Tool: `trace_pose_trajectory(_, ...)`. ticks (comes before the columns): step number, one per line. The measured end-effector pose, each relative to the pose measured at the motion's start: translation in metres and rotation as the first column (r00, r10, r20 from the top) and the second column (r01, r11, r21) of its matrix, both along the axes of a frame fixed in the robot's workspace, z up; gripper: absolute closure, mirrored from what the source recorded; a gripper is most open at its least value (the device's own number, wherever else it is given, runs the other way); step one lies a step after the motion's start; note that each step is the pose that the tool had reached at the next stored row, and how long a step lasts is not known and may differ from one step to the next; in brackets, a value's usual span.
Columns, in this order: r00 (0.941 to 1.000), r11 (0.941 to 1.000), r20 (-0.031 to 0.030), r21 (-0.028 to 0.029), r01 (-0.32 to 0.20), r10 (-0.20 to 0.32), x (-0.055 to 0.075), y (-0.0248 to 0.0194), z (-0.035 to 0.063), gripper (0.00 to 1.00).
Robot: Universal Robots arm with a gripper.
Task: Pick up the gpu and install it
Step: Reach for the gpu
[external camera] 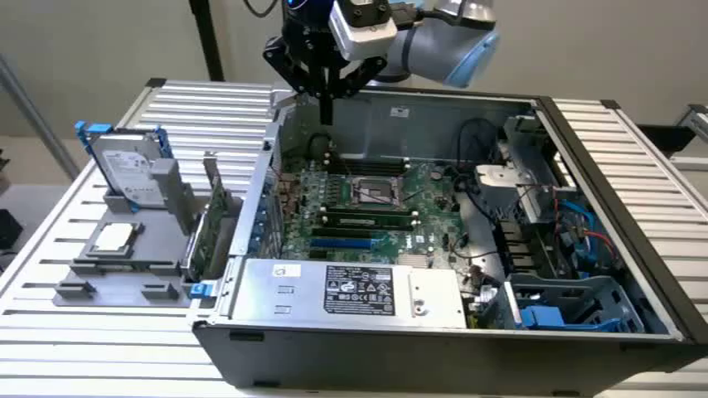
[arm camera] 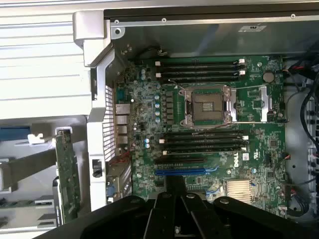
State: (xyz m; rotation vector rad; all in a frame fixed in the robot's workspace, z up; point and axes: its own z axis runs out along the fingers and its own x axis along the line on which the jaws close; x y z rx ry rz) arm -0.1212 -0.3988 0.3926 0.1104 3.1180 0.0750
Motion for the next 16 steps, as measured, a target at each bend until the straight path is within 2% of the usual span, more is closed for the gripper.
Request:
trace_pose_trajectory(13, 1.0000, 1.0000, 0.0000, 0.0000, 0.000, 0.000, 0.0000, 0.0000, 0.0000, 0.89)
trace_pose_trajectory(16, 1.0000, 1.0000, -0.0001, -0.0002, 0.000, 0.000, -0.0034, -0.0003, 0.0001, 0.89)
